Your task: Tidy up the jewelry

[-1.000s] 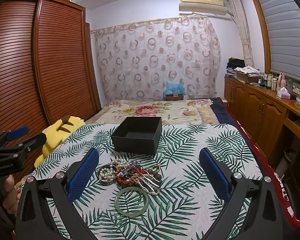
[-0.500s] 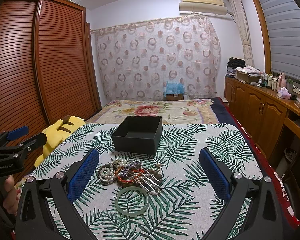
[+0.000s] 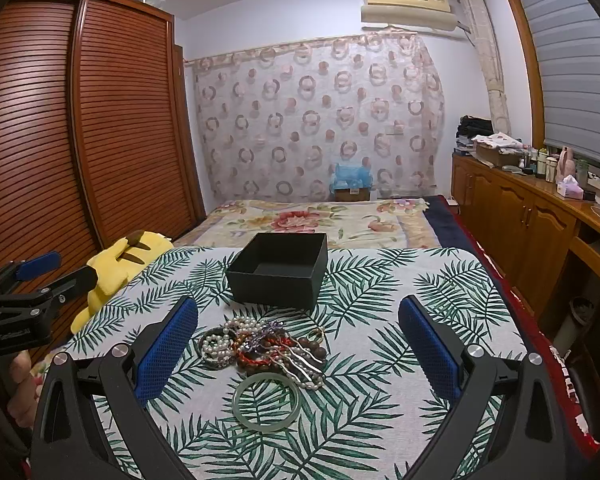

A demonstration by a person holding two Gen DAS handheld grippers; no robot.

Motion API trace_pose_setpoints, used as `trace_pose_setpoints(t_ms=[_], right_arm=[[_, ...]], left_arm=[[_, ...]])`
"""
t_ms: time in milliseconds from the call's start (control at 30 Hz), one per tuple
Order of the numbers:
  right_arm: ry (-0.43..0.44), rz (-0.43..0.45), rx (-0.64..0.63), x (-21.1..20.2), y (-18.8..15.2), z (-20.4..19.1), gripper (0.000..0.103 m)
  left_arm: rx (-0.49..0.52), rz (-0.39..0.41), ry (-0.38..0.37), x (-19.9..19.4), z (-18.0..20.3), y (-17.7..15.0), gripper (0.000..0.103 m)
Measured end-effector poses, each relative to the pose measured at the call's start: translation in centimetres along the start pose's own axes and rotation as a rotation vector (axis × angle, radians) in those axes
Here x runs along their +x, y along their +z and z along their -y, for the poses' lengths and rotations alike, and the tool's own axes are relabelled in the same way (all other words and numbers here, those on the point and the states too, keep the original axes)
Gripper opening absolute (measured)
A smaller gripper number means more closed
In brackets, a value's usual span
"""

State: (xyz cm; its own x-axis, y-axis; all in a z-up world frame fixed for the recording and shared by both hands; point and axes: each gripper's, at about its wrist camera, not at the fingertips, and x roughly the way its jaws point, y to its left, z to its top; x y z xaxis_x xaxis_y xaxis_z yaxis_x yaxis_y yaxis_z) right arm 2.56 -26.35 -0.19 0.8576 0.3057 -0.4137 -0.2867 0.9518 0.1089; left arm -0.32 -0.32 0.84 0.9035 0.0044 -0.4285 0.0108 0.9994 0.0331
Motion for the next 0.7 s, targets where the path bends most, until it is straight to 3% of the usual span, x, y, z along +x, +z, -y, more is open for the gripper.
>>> trace_pose_setpoints(t_ms=[300,700], right_arm=[[0.017,-0.01,-0.002,0.6,-0.4,-0.8,0.101],[0.048,-0.064,-0.035,2.1,-1.8,-1.0,0.101]], left_arm=[[-0.001,-0.006,0.0,-0.5,-0.1,0.3,0.095],[-0.001,-0.076,0.012,1.9,-1.1,-1.4,0.095]])
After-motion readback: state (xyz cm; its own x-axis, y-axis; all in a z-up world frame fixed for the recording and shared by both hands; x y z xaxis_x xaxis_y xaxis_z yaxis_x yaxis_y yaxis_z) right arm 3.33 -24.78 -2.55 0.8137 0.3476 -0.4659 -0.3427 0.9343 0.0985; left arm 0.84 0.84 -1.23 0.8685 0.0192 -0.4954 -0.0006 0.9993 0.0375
